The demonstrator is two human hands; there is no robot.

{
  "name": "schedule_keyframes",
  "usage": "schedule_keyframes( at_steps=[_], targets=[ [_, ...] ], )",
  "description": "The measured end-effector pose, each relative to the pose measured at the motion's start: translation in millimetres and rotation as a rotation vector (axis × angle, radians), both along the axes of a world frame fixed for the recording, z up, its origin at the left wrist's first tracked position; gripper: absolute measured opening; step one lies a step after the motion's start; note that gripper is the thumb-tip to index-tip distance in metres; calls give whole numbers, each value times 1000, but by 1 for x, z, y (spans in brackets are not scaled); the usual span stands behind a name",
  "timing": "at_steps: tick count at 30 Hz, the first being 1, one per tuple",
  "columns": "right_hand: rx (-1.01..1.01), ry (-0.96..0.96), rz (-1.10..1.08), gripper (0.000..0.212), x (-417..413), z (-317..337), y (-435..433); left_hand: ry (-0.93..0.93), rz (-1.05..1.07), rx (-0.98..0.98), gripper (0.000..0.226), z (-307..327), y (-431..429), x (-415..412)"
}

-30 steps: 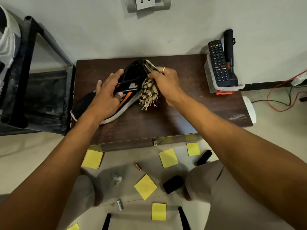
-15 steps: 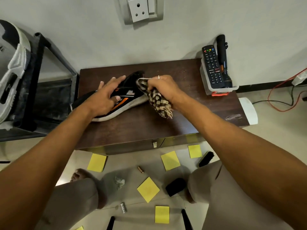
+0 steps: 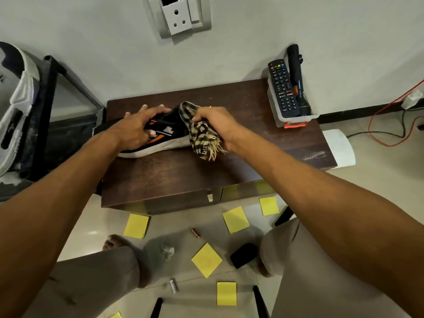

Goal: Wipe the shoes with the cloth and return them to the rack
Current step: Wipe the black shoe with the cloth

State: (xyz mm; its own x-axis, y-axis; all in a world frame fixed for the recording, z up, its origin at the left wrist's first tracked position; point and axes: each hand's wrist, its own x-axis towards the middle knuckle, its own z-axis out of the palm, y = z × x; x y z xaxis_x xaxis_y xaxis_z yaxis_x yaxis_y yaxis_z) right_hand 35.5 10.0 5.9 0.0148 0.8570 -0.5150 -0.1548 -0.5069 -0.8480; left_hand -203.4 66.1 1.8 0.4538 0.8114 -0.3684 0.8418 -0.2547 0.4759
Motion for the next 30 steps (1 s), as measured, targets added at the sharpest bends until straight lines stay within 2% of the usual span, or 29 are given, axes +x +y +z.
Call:
schedule_keyframes(
  at_steps=[2, 4, 6, 8, 11, 14, 17, 19, 21, 23, 25, 27, 30],
  targets=[
    [11, -91, -102, 9, 3, -5, 5, 34, 33, 56, 82, 2, -5, 5],
    [18, -206, -117, 13, 3, -11, 6, 113, 149, 212, 86, -1, -19, 16],
    [22, -248, -10, 14, -2, -14, 3, 140, 386, 286, 91, -10, -40, 26],
    [54, -256, 54, 13, -6, -12, -1, 64, 655, 230, 85, -18, -54, 32],
    [107, -305, 24, 10, -4, -6, -1, 31, 896, 266, 77, -27, -60, 32],
    [111, -299, -7, 14, -7, -8, 1, -68, 908, 256, 70, -30, -54, 27],
    [58, -303, 142, 5, -10, -4, -5, -163, 898, 180, 53, -25, -49, 25],
    [25, -346, 221, 10, -8, 1, -4, -272, 971, 141, 55, -17, -47, 22],
    [22, -304, 103, 14, -6, 0, 1, -421, 1020, 51, 58, -8, -43, 17],
    [56, -310, 20, 11, -8, -5, 5, -480, 1022, -5, 59, -8, -36, 12],
    [94, -333, 161, 10, -18, -11, 1, -421, 983, -36, 61, -10, -37, 13],
    [128, -321, 329, 13, -31, -19, -7, -256, 851, -21, 66, -12, -44, 19],
    [239, -380, 348, 18, -42, -22, -8, -191, 732, 29, 61, -15, -51, 26]
  ],
)
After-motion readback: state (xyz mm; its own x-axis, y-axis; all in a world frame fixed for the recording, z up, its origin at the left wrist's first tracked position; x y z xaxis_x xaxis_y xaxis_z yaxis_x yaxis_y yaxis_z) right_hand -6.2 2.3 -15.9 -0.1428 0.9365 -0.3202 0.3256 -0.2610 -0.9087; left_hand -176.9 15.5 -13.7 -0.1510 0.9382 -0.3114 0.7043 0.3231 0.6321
